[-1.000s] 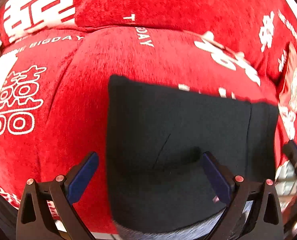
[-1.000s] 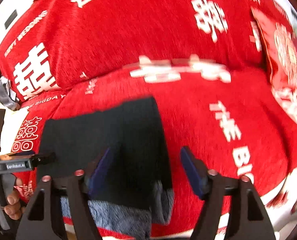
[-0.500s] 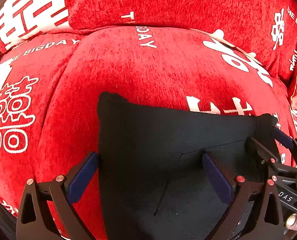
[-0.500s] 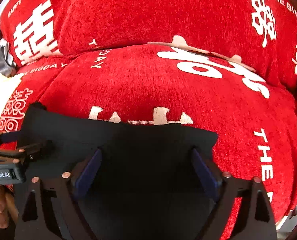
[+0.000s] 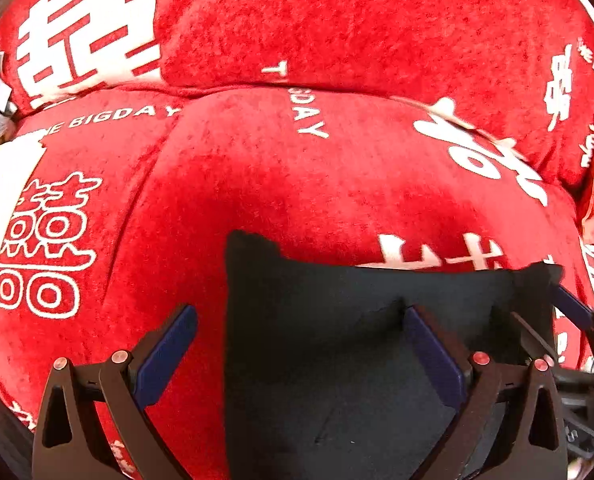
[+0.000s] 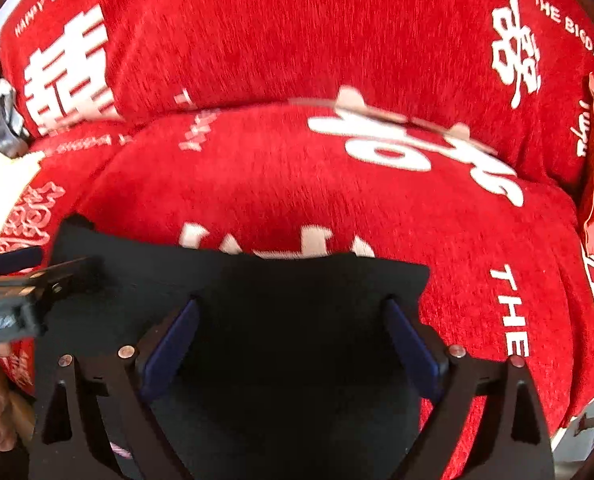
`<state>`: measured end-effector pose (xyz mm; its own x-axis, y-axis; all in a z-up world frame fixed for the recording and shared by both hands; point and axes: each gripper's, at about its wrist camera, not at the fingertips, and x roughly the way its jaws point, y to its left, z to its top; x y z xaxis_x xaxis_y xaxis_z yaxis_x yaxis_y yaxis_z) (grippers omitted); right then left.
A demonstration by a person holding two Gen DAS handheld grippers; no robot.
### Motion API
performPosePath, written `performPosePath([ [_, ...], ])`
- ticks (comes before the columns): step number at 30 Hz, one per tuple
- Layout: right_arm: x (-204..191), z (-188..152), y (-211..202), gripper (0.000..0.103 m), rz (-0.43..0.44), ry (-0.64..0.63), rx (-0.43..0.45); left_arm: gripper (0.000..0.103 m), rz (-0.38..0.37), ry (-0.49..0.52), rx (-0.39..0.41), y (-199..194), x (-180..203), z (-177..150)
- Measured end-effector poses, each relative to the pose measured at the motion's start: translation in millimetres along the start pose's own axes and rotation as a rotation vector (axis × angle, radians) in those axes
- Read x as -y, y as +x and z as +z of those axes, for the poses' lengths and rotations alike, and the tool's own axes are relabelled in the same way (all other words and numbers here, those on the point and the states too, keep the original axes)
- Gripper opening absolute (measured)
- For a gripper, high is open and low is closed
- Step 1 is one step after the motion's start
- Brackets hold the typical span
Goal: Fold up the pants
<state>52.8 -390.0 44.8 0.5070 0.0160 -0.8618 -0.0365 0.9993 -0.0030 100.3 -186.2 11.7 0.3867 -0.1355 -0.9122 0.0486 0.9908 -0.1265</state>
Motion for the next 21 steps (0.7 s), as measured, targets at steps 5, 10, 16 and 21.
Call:
performPosePath([
  [5, -13, -17, 9, 0.094, -0.068, -0.050, -0.043, 0.103, 0.026, 0.076, -0.032, 6, 5, -19],
  [10, -10, -50, -15, 0.094, -0.036, -0.026, -0.034, 0.103, 0.021, 0.109, -0.008, -7, 6, -43],
  [16, -8, -97, -44, 0.094, -0.038, -0.023, -0.014, 0.103, -0.063, 0.106, -0.061, -18, -1, -80],
  [21, 29, -97, -62, 0.094, -0.036, 0.105, 0.061, 0.103, -0.158, 0.107, -0.112, -12, 1, -85],
])
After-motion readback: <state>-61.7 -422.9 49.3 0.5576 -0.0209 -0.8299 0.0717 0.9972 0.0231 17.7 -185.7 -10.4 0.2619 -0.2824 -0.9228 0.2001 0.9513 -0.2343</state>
